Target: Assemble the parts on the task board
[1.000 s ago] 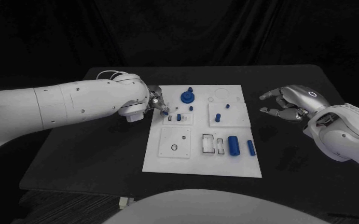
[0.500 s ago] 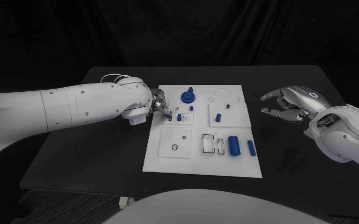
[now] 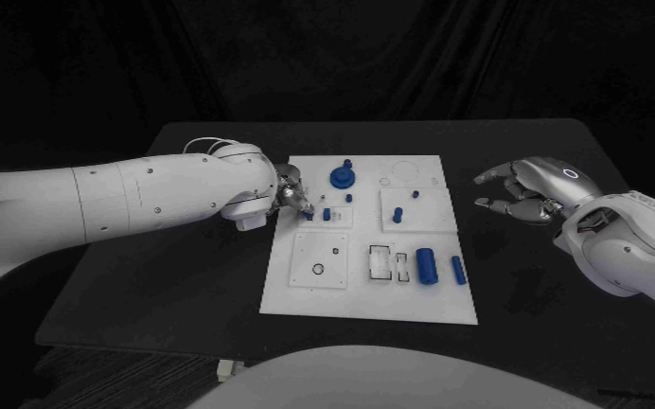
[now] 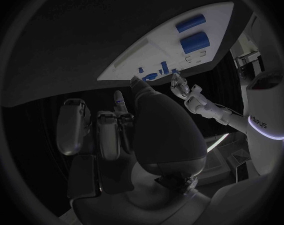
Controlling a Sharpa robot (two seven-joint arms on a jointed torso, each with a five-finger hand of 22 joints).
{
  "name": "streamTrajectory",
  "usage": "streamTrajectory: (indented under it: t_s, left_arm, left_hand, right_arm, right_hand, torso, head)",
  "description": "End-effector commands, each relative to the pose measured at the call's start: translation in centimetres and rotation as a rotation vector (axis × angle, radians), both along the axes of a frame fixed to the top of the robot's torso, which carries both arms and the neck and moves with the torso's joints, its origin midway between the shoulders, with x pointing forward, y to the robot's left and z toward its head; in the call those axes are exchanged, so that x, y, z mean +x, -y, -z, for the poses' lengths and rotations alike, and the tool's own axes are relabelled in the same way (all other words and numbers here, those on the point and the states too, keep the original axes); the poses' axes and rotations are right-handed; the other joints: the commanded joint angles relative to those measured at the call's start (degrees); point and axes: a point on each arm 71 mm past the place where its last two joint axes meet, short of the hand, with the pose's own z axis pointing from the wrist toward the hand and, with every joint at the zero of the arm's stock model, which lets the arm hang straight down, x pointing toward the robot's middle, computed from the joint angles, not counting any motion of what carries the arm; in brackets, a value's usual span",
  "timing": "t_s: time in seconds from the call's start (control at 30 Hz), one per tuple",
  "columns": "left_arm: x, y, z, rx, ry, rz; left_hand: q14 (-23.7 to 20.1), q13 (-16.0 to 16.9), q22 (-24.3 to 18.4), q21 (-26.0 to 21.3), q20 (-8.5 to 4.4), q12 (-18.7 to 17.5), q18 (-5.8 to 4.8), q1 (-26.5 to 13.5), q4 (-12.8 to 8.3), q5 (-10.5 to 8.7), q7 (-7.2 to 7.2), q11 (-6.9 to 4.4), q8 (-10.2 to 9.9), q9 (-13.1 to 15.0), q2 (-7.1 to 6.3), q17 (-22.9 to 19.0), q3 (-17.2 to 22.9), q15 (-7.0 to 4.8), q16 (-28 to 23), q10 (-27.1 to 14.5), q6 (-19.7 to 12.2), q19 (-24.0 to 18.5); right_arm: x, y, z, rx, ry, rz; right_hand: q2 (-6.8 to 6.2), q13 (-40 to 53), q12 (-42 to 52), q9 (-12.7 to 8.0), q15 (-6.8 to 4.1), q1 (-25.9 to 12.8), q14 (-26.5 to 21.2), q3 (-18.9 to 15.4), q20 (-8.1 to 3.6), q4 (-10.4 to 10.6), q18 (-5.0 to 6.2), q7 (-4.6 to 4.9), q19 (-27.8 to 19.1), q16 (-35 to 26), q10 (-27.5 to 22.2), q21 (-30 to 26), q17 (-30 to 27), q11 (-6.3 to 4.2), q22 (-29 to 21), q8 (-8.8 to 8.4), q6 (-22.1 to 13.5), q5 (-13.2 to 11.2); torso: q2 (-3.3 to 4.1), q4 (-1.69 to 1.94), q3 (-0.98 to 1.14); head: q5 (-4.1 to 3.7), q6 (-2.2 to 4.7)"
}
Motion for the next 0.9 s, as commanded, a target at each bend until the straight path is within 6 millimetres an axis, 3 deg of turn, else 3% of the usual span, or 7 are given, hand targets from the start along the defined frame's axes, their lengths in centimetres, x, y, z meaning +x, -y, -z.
streamTrajectory:
  t_s: [0.03,0.9]
  left_arm:
    - [-0.31,0.05,0.43,0.003,-0.027,0.022]
    - [-0.65,0.10,0.82,0.005,-0.051,0.040]
  left_hand:
    - [5.95,15.05,8.11,-0.13,0.07,0.20,-0.23,-0.05,-0.88,-0.09,-0.35,-0.28,-0.30,0.03,0.60,15.09,1.18,-0.23,0.15,5.88,0.17,0.16]
    - [5.95,15.05,7.71,-1.07,0.11,0.20,-0.01,-0.04,-1.18,-0.32,-0.22,-0.15,-0.61,-0.16,0.75,15.09,1.38,-0.13,0.15,5.88,0.05,-0.50]
  right_arm:
    - [0.00,0.04,0.09,0.000,0.002,0.012]
    - [-0.05,0.08,0.32,-0.003,-0.005,0.015]
  right_hand:
    - [-0.10,15.08,0.15,-0.06,0.35,-0.47,6.16,-0.15,0.37,-0.32,0.20,0.10,0.12,0.15,6.15,-0.19,15.10,0.35,10.67,0.14,0.50,0.13]
    - [-0.11,15.08,0.15,-0.11,0.37,-0.53,6.16,-0.17,0.40,-0.37,0.19,0.12,0.15,0.15,6.15,-0.15,15.10,0.37,10.69,0.09,0.57,0.13]
  torso:
    - [-0.01,-0.08,0.00]
    - [-0.08,-0.04,0.01]
  head:
    - [0.17,-0.01]
    - [0.37,-0.01]
